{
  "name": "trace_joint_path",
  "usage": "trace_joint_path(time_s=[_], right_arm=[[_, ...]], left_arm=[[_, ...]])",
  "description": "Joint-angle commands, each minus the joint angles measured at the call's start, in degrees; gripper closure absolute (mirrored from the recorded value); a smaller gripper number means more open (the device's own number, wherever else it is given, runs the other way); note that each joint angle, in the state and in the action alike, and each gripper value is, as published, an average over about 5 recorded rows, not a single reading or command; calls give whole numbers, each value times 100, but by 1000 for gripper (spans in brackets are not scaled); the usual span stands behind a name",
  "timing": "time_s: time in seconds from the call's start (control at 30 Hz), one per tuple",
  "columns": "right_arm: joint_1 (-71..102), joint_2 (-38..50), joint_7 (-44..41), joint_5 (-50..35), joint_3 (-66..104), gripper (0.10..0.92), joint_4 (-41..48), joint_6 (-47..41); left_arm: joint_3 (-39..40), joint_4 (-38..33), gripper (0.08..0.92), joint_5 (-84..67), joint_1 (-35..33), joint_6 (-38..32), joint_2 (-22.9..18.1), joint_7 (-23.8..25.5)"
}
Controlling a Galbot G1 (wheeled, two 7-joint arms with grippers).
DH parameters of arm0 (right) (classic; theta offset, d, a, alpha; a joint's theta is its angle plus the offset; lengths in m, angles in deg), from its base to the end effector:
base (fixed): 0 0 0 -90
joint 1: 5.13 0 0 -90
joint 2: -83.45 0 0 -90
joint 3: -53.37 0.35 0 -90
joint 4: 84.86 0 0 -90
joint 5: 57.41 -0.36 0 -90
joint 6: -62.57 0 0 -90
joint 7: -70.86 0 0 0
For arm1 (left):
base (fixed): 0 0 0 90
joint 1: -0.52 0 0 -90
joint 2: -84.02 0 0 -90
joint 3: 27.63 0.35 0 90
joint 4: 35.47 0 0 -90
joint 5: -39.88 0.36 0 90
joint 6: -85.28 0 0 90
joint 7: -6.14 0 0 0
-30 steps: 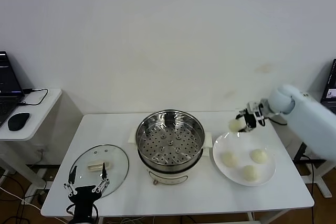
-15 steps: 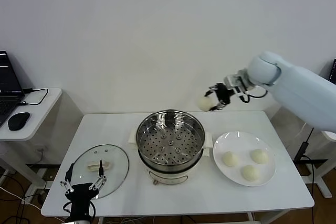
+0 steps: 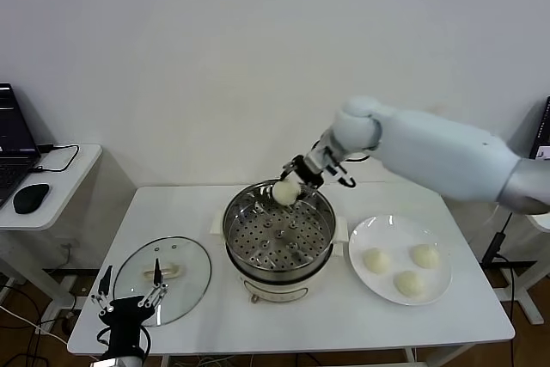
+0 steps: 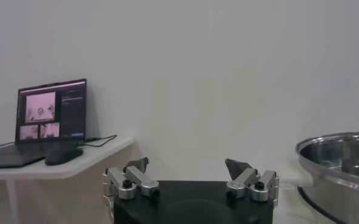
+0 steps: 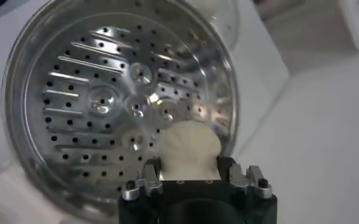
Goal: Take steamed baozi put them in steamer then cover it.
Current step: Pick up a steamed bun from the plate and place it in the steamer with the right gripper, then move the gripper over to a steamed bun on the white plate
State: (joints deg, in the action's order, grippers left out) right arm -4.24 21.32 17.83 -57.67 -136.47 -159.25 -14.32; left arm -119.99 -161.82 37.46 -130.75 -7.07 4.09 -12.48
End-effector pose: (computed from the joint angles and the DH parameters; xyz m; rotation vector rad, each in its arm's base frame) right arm 0.5537 0.0931 -0.0679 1.9338 -1.0527 2.1781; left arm 0.1304 0.0356 -0.2906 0.3820 -3.0892 -0.1936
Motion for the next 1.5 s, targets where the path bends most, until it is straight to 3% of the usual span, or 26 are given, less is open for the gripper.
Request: trace_joint_path(time_s=[0.03,0.57,0.8,0.93,1.13,1.3,1.5], right_arm=[[145,-421,178,980,-297,445,235,765],[727,-699,487,1867,92,436,1012,1281],[682,-698,575,1433,207,283,1040,1206],[221,-304,236,321,90,214,436,318],[-631,985,-346,-1170,-40,203,-1025,-1801],[-859,2254,-461,-1405,33,203,-2003,-2994],[-35,3687,-401,-1128,534,203,-2640,-3428]], left_arm=[[-16,17,177,-5,14,-2,-12,-3],[-7,5,177,-4,56,5,-52,-4],[27,-70,177,6,79,42,-87,-5],[6,-102,177,5,43,46,-76,-5],[-10,-209,177,-11,-17,102,-22,14],[-29,-317,177,-77,-31,258,54,24],[10,-448,177,-66,-93,365,121,53]])
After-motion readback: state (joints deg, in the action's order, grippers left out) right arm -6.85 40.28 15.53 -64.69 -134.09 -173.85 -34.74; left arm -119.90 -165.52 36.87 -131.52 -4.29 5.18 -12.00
